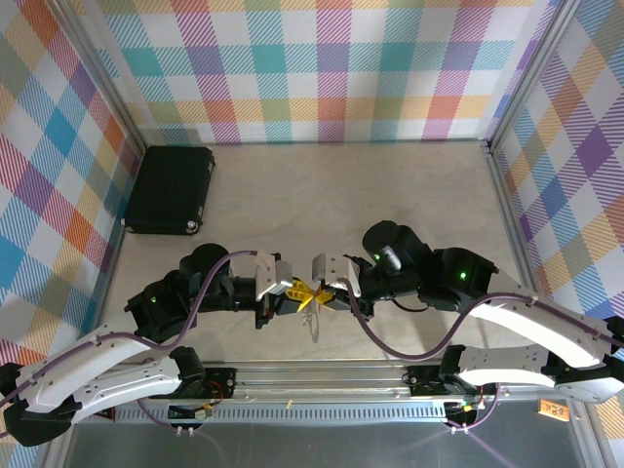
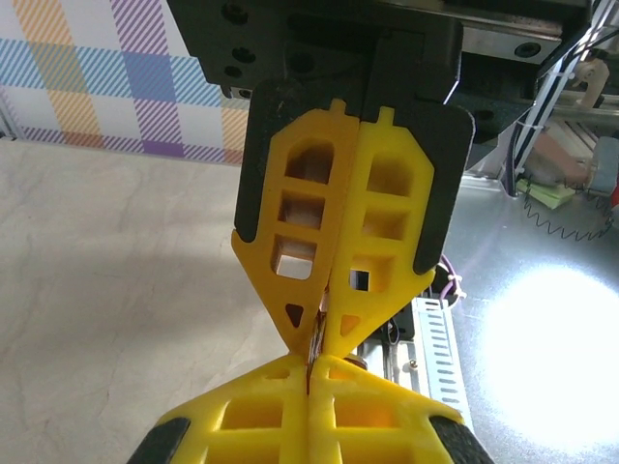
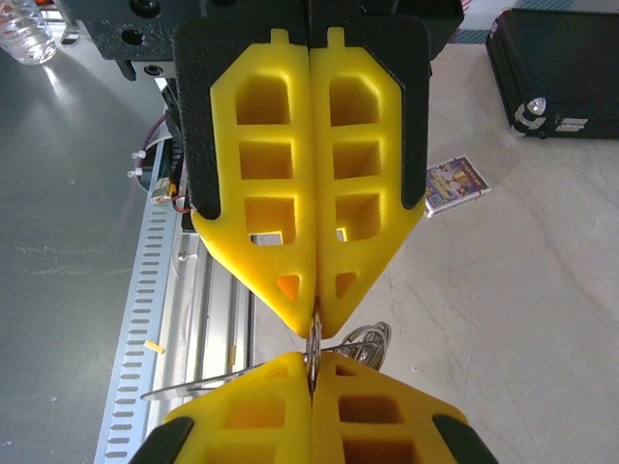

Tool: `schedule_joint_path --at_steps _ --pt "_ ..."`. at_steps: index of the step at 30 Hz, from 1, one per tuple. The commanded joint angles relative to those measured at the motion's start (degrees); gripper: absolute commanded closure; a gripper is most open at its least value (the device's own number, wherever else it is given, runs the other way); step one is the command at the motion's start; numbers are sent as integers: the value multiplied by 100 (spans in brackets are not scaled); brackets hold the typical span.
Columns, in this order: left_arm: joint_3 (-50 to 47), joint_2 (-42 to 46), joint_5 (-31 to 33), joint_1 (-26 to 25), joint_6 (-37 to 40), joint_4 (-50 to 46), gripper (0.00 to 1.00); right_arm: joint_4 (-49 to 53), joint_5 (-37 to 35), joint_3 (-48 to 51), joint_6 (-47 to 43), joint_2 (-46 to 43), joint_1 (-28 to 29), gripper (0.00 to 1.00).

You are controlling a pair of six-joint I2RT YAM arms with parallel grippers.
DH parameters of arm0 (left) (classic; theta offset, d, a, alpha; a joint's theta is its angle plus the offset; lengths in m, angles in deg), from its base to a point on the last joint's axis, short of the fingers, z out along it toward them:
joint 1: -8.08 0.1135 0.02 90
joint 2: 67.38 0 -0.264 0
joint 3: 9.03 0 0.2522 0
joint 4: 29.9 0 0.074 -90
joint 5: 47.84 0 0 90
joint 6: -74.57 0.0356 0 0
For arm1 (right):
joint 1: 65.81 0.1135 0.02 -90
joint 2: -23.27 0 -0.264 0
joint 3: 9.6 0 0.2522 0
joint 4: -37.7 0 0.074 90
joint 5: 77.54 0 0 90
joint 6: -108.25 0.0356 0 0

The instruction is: Put the keys on the keyring

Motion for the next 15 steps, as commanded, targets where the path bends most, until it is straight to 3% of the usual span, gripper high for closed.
schedule_joint_path --at_steps 1,3,8,15 --pt "-23 149 88 -2 -158 600 100 -270 362 -102 21 -45 34 100" --pt "-139 252 82 -3 -288 888 100 -333 398 -66 53 -95 34 99" --pt "-380 359 -140 -2 -640 1595 100 -642 433 116 209 -315 34 85" --pt "-580 351 -418 -6 -965 2416 100 -940 459 327 337 -596 34 84"
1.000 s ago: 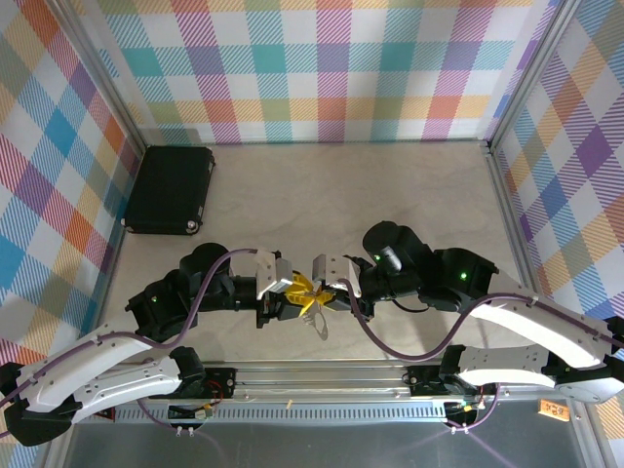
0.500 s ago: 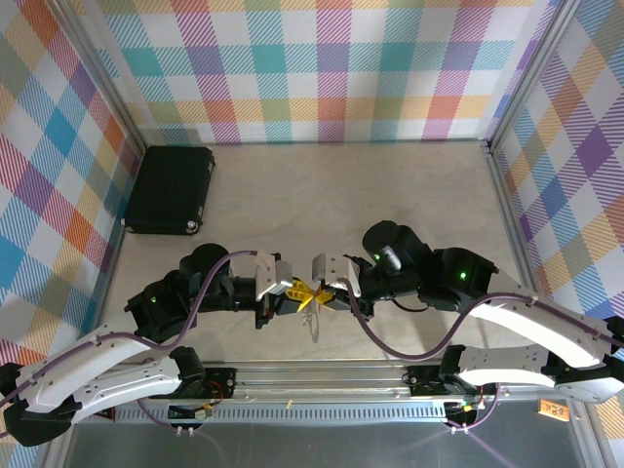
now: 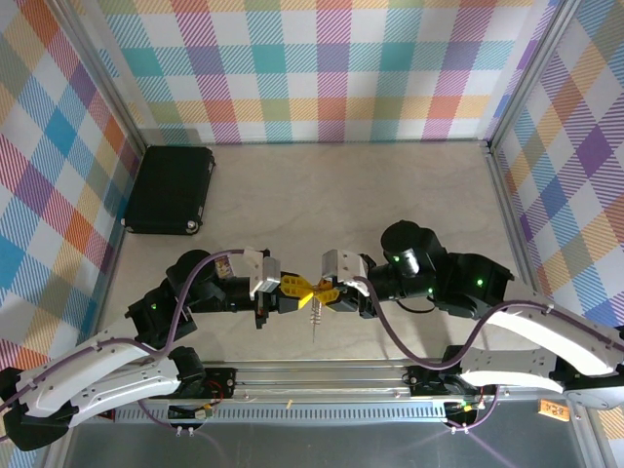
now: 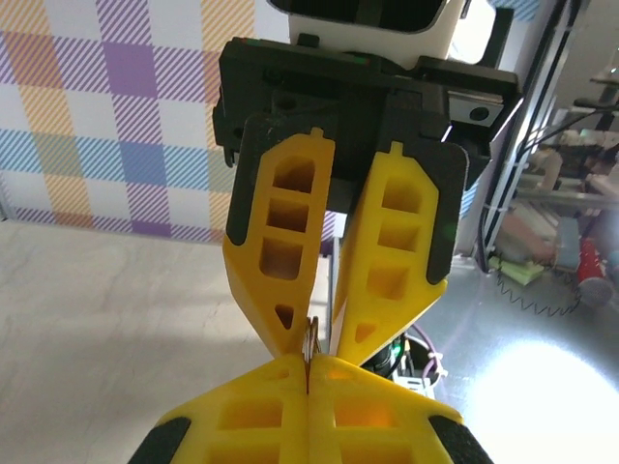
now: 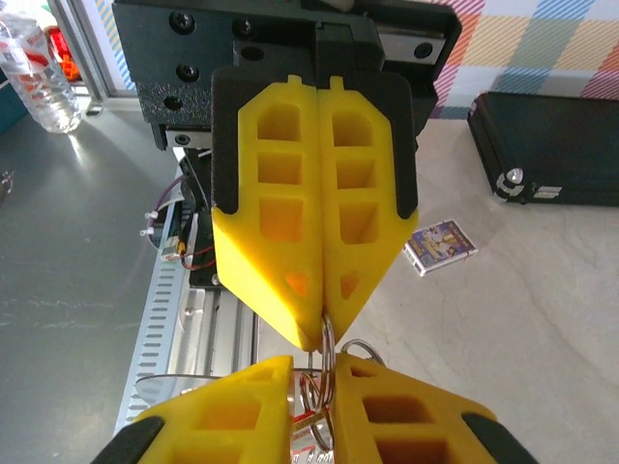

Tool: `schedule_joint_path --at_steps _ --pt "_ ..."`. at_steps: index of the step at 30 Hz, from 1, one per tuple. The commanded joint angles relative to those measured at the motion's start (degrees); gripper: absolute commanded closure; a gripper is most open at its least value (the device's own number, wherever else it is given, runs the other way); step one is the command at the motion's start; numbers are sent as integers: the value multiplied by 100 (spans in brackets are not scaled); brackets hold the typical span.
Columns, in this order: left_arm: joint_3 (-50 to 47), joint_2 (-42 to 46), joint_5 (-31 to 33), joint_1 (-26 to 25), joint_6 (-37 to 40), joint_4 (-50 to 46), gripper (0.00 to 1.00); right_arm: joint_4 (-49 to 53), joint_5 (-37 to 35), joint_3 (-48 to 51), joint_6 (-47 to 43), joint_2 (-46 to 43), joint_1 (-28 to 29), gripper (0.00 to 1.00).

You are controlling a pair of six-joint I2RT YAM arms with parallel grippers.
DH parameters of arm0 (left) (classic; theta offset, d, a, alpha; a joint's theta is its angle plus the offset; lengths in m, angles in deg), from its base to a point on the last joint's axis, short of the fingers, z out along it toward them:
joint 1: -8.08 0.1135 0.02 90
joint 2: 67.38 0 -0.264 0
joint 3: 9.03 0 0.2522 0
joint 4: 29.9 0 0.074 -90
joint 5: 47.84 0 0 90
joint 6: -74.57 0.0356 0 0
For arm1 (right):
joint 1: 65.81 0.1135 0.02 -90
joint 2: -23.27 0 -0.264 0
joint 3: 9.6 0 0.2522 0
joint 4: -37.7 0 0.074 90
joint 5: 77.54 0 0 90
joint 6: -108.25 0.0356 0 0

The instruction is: Put the keys on the keyring

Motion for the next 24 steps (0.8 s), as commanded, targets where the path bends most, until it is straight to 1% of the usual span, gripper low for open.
schedule_joint_path --at_steps 1,6,10,14,16,19,21,22,24 --pt "-85 39 -200 -2 -321 1036 100 -303 278 131 126 -157 31 84" --pt "-208 -81 -337 -2 -513 1561 100 -350 240 158 119 -233 31 86" --pt "-386 -154 -471 -2 -830 2043 100 -371 162 176 62 -323 32 93" --pt "-439 -183 -498 -2 -928 2087 100 -458 57 219 14 -421 27 99" --pt "-350 -175 -406 -2 -831 1767 100 -475 13 233 -10 -443 27 100" --pt "-74 -117 -134 -2 -381 826 100 -313 -130 128 -88 -345 23 100" --pt "117 -84 96 -2 -31 282 91 -93 -224 -11 -172 -208 29 100" --pt "212 -80 194 -1 128 5 89 25 -259 -82 -205 -101 31 100" --pt "390 -117 338 -2 393 -514 88 203 -286 -198 -256 54 31 100"
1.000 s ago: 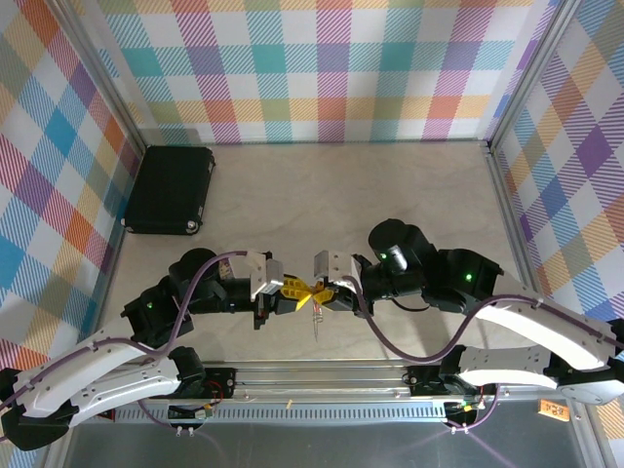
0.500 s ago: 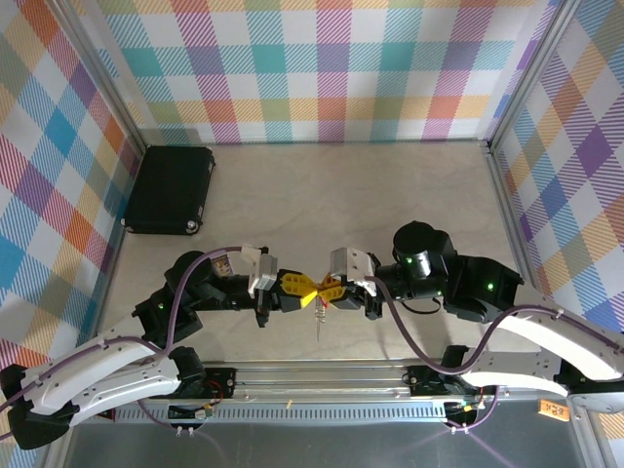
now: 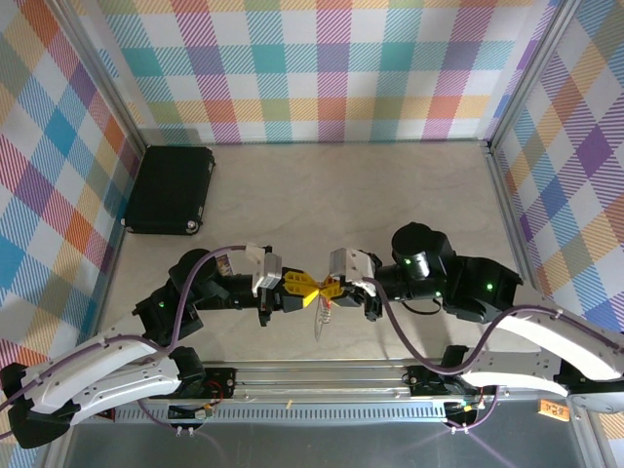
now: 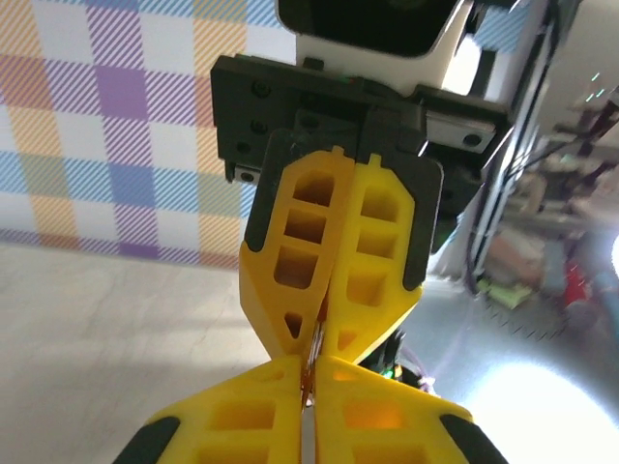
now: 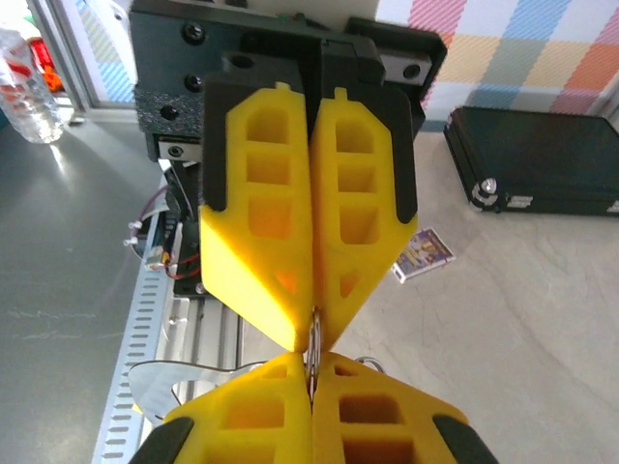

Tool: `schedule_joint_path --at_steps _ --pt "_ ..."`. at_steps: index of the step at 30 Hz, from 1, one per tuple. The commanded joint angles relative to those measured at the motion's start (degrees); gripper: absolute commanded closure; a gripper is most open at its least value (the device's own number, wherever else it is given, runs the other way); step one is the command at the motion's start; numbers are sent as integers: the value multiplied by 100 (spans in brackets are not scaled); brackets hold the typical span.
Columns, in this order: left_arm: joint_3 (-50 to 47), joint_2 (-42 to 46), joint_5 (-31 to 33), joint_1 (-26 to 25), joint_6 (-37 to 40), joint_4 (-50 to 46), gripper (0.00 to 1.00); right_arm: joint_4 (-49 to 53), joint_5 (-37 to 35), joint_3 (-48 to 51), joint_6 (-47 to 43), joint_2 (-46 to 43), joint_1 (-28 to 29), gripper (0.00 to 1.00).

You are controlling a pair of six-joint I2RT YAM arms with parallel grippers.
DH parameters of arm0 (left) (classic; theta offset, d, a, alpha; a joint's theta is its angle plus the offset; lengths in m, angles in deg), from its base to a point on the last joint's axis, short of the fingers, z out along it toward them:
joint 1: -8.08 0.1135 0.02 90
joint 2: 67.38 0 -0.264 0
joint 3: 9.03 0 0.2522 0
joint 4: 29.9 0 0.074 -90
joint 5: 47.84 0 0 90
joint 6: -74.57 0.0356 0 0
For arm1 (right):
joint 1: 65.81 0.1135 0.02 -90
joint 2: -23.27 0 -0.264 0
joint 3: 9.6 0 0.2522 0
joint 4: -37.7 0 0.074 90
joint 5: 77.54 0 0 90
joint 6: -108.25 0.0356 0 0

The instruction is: Put the keys on the keyring

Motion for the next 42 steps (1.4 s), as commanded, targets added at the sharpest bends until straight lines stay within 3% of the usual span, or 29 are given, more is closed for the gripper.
schedule_joint_path --at_steps 1,9,15,21,25,33,38,42 --pt "463 20 450 -2 631 -1021 87 303 -55 -299 -237 248 31 100" --pt "529 -97 474 -2 813 -1226 85 454 127 -490 -205 552 31 100" --pt "437 -17 462 -2 765 -1106 100 479 239 -509 -116 668 58 100" --pt "257 393 511 -2 555 -752 100 379 312 -451 -52 585 67 100" --pt "41 607 375 -8 227 -173 100 5 377 -217 112 370 67 87" --pt "-312 535 5 -2 -339 827 100 -948 572 353 507 -48 67 82" --pt "-405 475 -60 -7 -452 1126 100 -1120 565 470 552 -215 67 84" --pt "-458 437 -66 -2 -473 1193 100 -1067 463 445 505 -244 67 94"
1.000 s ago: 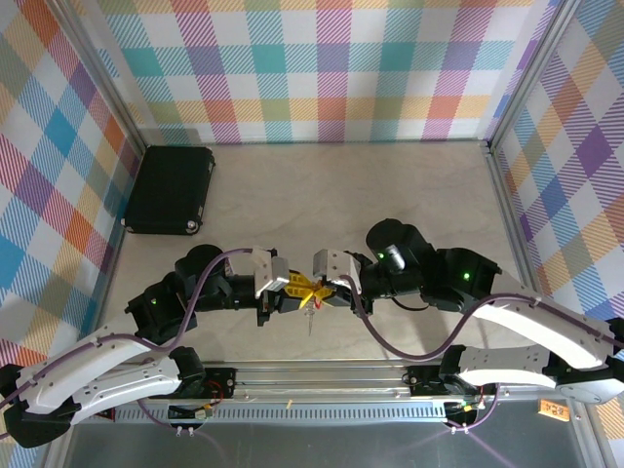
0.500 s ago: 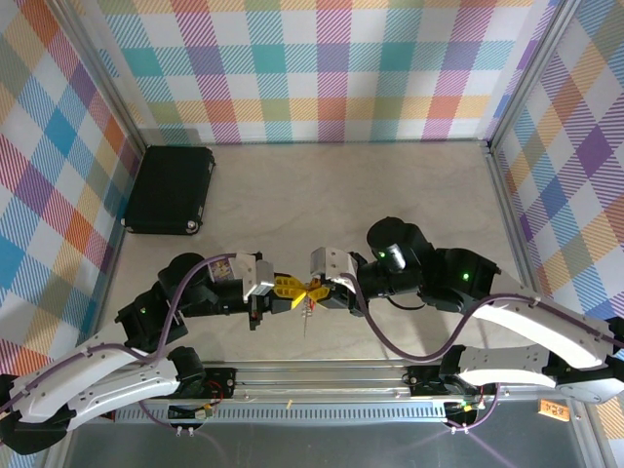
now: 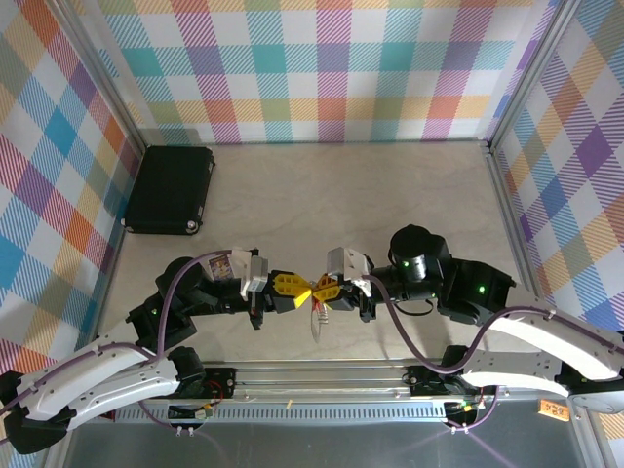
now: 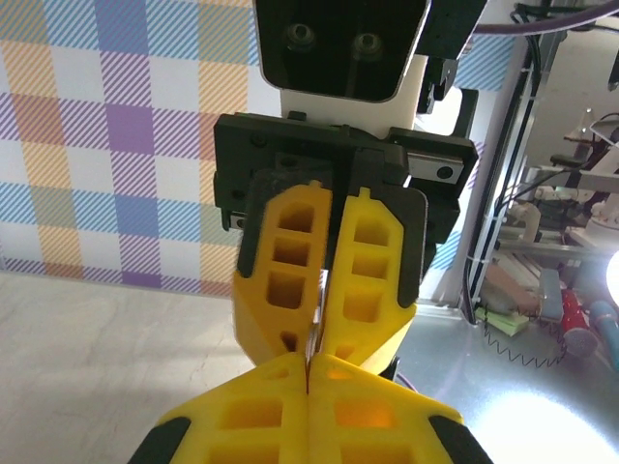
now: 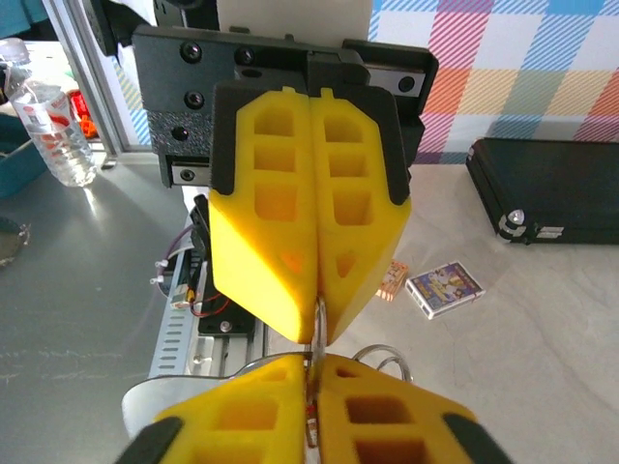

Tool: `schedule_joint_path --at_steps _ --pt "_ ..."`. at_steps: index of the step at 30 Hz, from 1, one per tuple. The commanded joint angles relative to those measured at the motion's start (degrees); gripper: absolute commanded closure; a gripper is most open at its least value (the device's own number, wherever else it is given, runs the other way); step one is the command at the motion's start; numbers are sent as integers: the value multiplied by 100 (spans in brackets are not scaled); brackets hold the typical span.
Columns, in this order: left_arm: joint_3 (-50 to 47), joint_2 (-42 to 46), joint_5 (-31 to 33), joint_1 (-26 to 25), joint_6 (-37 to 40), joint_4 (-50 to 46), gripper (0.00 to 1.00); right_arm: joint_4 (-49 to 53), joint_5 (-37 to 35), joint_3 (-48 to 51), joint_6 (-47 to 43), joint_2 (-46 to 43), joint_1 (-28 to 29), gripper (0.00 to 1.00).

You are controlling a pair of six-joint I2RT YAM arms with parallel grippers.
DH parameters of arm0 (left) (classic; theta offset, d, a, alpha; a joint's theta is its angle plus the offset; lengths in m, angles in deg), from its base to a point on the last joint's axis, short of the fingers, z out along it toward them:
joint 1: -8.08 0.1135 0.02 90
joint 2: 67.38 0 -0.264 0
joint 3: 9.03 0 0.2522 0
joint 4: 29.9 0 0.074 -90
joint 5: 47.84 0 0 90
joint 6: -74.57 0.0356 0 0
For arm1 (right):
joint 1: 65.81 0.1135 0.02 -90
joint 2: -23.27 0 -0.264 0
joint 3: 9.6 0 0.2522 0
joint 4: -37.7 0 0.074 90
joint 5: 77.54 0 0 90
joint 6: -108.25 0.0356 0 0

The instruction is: Put the keys on the keyring

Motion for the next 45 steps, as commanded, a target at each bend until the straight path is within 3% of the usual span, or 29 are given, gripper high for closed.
schedule_joint_path --at_steps 1,6,10,15,18,23,27,31,33,45 --pt "-50 14 -45 -2 -109 422 100 -226 36 23 10 -77 38 97" --pt "168 3 174 -2 260 -329 100 102 -225 -118 -199 -16 38 100" --pt "432 -115 382 -2 709 -1124 84 669 -419 -428 -449 233 38 100" --pt "587 -265 526 -1 973 -1552 80 1072 -423 -649 -612 476 41 100" --pt "601 -302 551 -2 1033 -1583 83 1106 -366 -673 -626 530 39 100" --pt "635 -351 541 -2 1053 -1558 100 1085 -334 -690 -634 606 37 100" --pt "564 -246 544 -2 949 -1289 100 972 -320 -657 -579 554 38 98" --pt "447 -97 511 -3 789 -957 100 650 -395 -418 -412 320 38 74" --pt "408 -45 473 -2 711 -840 100 494 -430 -278 -317 164 38 69" --pt "200 23 254 -2 281 -34 100 70 -427 123 -63 -277 38 70"
